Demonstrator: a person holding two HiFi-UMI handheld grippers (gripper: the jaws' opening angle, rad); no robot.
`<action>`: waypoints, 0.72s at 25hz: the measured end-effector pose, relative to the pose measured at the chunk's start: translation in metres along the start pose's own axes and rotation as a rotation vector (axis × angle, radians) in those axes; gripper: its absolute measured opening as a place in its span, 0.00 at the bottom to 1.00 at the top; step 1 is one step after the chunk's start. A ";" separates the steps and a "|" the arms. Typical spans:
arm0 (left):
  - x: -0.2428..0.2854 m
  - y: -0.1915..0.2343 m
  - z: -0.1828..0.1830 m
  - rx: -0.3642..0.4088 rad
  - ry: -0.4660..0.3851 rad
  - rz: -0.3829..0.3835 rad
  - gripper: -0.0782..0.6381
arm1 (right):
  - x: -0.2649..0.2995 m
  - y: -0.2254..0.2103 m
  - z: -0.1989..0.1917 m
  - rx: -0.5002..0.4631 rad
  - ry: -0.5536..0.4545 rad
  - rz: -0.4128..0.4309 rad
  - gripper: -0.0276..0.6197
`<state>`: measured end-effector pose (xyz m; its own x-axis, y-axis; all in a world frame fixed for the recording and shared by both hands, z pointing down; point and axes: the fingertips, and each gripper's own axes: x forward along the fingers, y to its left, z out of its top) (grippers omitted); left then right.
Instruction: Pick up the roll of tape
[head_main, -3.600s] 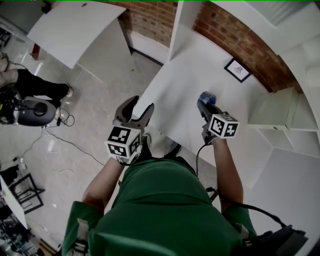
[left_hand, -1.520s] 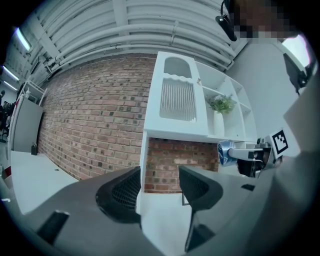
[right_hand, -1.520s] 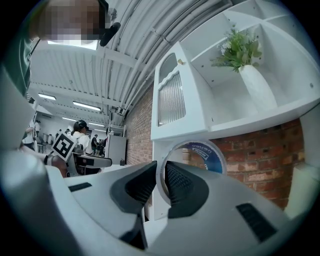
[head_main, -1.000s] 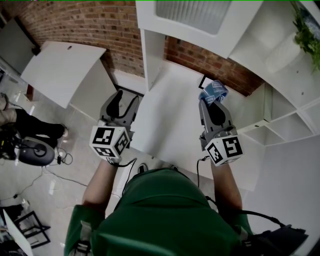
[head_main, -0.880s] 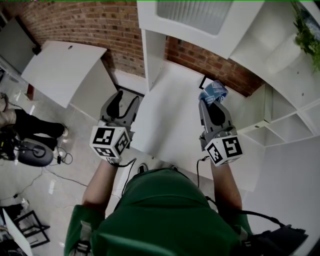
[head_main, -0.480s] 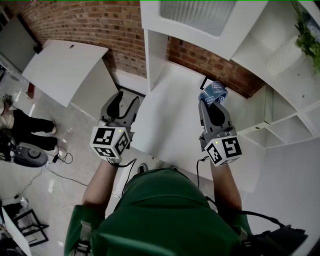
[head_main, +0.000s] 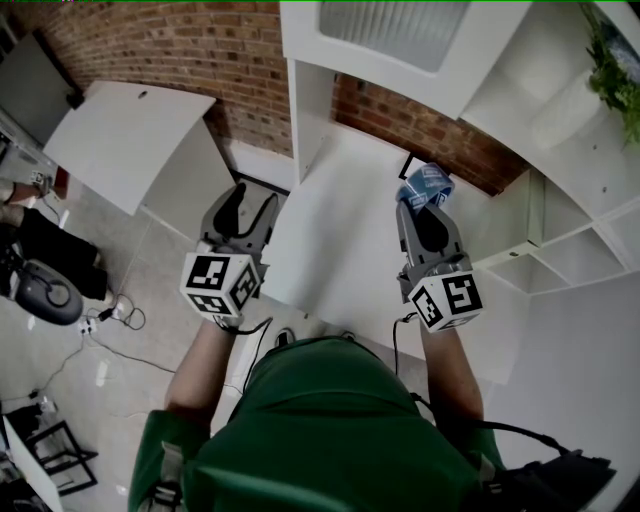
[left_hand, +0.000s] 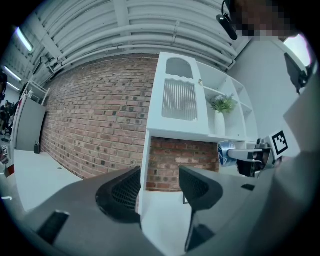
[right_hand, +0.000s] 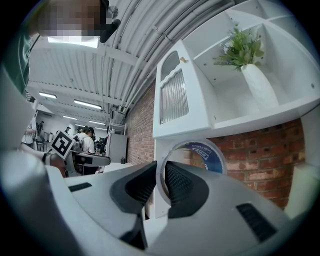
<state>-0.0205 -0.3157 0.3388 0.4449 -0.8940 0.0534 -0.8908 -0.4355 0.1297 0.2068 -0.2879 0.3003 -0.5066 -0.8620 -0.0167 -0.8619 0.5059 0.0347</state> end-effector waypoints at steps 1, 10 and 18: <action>-0.001 0.000 0.000 -0.001 0.000 -0.001 0.46 | 0.000 0.000 0.001 -0.001 0.000 -0.001 0.14; -0.007 0.004 0.002 -0.007 0.001 -0.012 0.46 | -0.003 0.011 0.004 -0.004 0.006 -0.010 0.14; -0.012 0.011 0.002 -0.014 -0.003 -0.025 0.46 | -0.002 0.020 0.005 -0.013 0.011 -0.022 0.14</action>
<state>-0.0353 -0.3098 0.3380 0.4664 -0.8833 0.0475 -0.8781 -0.4559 0.1450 0.1905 -0.2757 0.2960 -0.4874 -0.8732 -0.0069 -0.8724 0.4866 0.0473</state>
